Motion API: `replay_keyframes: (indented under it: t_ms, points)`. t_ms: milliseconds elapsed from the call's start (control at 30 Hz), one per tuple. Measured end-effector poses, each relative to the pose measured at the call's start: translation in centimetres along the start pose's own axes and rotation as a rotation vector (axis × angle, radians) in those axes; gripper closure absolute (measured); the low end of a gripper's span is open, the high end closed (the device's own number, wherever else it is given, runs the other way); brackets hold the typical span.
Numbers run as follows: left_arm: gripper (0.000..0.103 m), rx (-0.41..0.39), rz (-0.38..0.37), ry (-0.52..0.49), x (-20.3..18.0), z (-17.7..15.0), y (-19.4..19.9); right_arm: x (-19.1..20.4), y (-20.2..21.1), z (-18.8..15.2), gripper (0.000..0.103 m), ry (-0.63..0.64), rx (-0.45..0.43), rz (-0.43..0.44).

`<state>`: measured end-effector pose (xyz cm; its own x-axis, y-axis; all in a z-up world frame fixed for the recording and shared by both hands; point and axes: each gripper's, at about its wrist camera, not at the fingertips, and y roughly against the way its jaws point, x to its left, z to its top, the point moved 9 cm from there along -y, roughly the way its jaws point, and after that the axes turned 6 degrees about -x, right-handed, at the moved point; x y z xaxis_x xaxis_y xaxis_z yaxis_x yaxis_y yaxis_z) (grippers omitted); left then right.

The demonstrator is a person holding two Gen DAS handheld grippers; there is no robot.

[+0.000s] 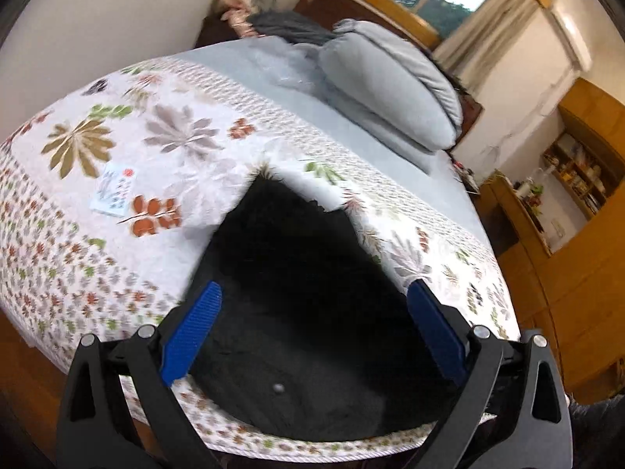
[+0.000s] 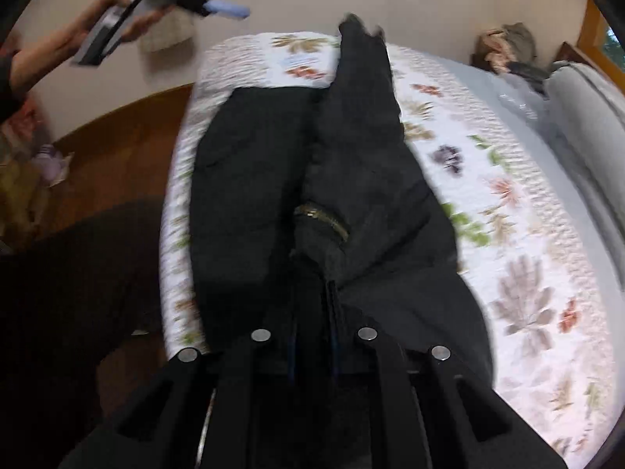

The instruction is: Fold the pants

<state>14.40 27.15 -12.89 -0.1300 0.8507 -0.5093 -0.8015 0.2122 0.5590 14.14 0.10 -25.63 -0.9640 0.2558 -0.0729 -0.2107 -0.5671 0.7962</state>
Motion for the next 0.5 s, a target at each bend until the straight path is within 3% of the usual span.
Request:
replay_keyframes:
  t_ms: [167, 333, 400, 433, 500]
  points:
    - [0.004, -0.003, -0.084, -0.071, -5.7, -1.2, -1.4, 2.3, -1.5, -3.1, 0.090, 0.026, 0.064, 0.013]
    - [0.003, 0.118, -0.088, -0.186, -8.5, -5.9, -7.5, 2.3, -2.3, -3.6, 0.086, 0.001, 0.059, -0.002]
    - [0.003, 0.153, -0.069, -0.214, -8.4, -8.0, -9.9, 2.2, -2.1, -3.8, 0.072, -0.055, 0.051, 0.030]
    - [0.003, 0.168, -0.051, -0.236, -8.2, -8.9, -10.8, 2.3, -1.9, -4.0, 0.054, -0.086, 0.055, 0.042]
    - [0.003, 0.179, -0.027, -0.249, -7.4, -10.5, -12.4, 2.3, -0.8, -4.3, 0.052, -0.136, 0.021, 0.043]
